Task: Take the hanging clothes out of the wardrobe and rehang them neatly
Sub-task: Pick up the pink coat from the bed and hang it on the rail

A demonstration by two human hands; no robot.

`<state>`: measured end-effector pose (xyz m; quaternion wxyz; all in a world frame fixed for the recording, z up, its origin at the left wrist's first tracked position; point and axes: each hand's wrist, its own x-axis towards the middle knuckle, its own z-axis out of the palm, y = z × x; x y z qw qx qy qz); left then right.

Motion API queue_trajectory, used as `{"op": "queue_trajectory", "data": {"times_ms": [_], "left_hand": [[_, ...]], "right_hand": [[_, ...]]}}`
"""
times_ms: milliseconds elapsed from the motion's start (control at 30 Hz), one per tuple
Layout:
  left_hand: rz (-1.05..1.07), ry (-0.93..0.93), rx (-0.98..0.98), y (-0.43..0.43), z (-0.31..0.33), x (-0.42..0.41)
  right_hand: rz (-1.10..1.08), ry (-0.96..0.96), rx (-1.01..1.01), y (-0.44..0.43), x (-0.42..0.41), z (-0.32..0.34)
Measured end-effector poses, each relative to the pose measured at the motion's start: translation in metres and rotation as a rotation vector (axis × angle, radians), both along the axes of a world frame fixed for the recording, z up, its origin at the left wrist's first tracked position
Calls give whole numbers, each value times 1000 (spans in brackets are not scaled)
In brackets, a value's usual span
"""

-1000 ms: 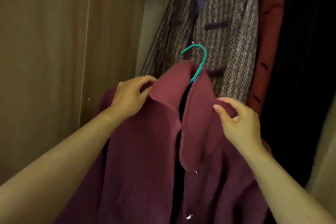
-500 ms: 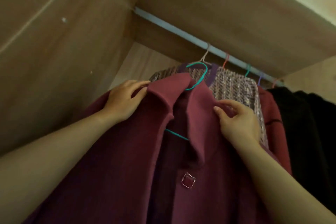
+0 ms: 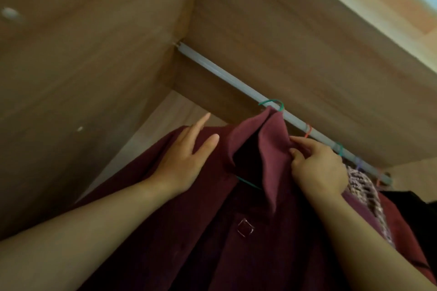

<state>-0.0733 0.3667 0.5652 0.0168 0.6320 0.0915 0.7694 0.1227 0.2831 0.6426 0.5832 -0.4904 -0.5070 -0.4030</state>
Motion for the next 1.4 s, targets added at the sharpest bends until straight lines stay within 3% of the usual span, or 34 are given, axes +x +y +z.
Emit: {"op": "queue_trajectory", "data": {"times_ms": [133, 233, 433, 567, 667, 900, 1133, 1400], "left_hand": [[269, 143, 52, 11, 54, 16], [414, 264, -39, 37, 64, 21], [530, 347, -228, 85, -6, -14], [486, 312, -235, 91, -56, -32], [394, 273, -253, 95, -94, -33], [388, 362, -349, 72, -201, -26], [492, 531, -482, 30, -317, -32], [539, 670, -705, -52, -404, -32]], "right_hand": [[-33, 6, 36, 8, 4, 55], [-47, -3, 23, 18, -3, 79], [-145, -96, -127, 58, -33, 72], [-183, -159, -24, 59, -33, 47], [-184, -190, 30, 58, -28, 3], [-84, -286, -117, 55, -21, -164], [5, -351, -350, 31, 4, -332], [201, -254, -612, -14, 10, -461]]}}
